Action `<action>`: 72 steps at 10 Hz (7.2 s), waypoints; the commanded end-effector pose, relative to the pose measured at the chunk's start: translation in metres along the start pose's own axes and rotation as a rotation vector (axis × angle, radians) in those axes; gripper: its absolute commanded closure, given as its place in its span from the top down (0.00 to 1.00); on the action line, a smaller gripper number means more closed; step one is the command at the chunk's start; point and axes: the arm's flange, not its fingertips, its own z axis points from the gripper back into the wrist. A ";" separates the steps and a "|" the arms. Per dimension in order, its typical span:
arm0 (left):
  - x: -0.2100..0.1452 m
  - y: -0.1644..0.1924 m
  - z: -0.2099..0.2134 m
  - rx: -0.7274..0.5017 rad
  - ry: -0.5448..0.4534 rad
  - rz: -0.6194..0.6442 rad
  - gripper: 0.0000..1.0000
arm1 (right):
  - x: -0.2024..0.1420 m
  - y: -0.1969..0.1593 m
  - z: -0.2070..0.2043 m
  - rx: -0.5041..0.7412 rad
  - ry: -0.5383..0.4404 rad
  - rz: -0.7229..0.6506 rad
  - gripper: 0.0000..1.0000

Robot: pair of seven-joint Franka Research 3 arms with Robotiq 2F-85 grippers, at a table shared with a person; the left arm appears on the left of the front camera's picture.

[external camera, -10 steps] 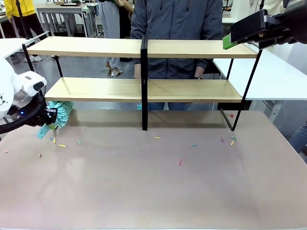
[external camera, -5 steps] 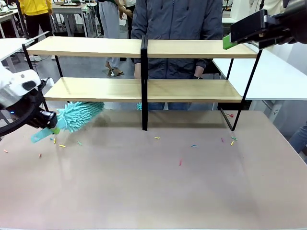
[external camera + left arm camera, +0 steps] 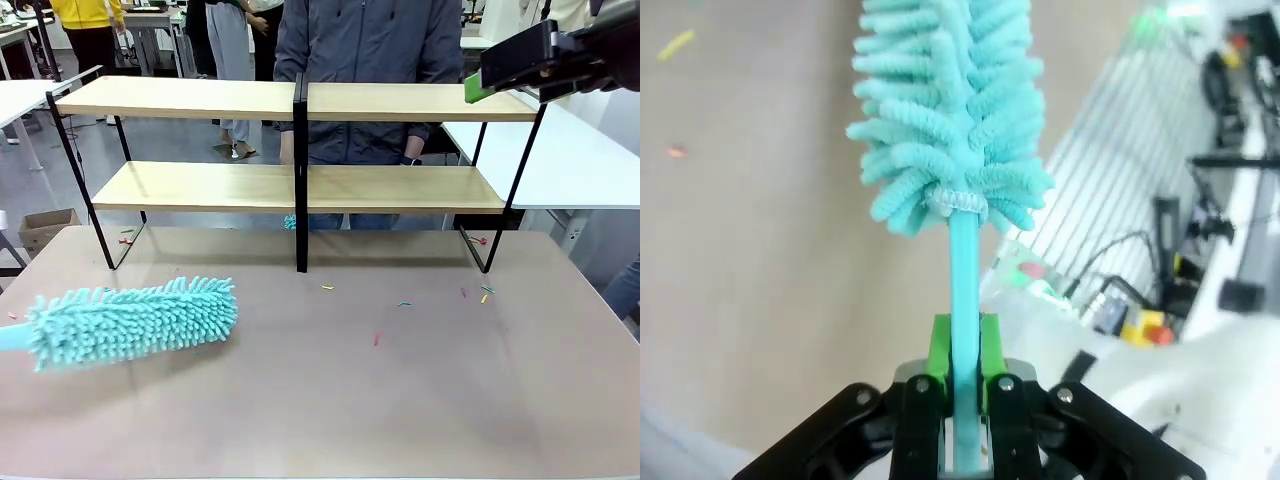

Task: Clean the shelves.
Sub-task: Clean another randomly selected level of the Shelf with the Duster, then place the Duster on the table.

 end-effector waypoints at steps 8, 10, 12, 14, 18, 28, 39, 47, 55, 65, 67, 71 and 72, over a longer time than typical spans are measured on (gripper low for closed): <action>-0.199 -0.026 0.222 -0.280 -0.743 -0.214 0.13 | 0.000 0.000 0.000 -0.008 0.003 -0.001 1.00; -0.216 0.003 0.231 -0.316 -0.780 0.009 0.13 | 0.000 0.000 0.000 -0.008 0.003 -0.001 1.00; -0.201 -0.009 0.195 -0.281 -0.768 -0.085 0.13 | 0.000 0.000 0.000 -0.008 0.003 -0.001 1.00; -0.201 -0.009 0.195 -0.281 -0.768 -0.085 0.13 | 0.000 0.000 0.000 -0.008 0.003 -0.001 1.00; -0.201 -0.009 0.195 -0.281 -0.768 -0.085 0.13 | 0.000 0.000 0.000 -0.008 0.003 -0.001 1.00; -0.201 -0.009 0.195 -0.281 -0.768 -0.085 0.13 | 0.000 0.000 0.000 -0.008 0.003 -0.001 1.00; 0.024 -0.032 -0.038 -0.230 -0.216 -0.156 0.13 | -0.168 -0.156 -0.073 0.171 0.499 -0.599 1.00; 0.092 -0.015 -0.061 0.054 -0.162 -0.460 0.13 | -0.143 -0.229 -0.213 0.675 0.985 -0.687 1.00; 0.124 0.012 -0.086 0.131 -0.008 -0.465 0.81 | -0.153 -0.216 -0.207 0.639 0.914 -0.731 1.00; 0.047 0.068 0.039 -0.597 -1.515 0.627 1.00 | -0.108 -0.240 -0.146 0.988 0.541 -0.937 1.00; 0.022 0.067 0.049 -0.760 -1.397 0.426 1.00 | -0.101 -0.248 -0.144 0.974 0.596 -0.975 1.00; 0.035 0.078 0.036 -0.546 -0.910 0.291 1.00 | -0.101 -0.248 -0.144 0.974 0.596 -0.975 1.00; 0.035 0.078 0.036 -0.546 -0.910 0.291 1.00 | -0.101 -0.248 -0.144 0.974 0.596 -0.975 1.00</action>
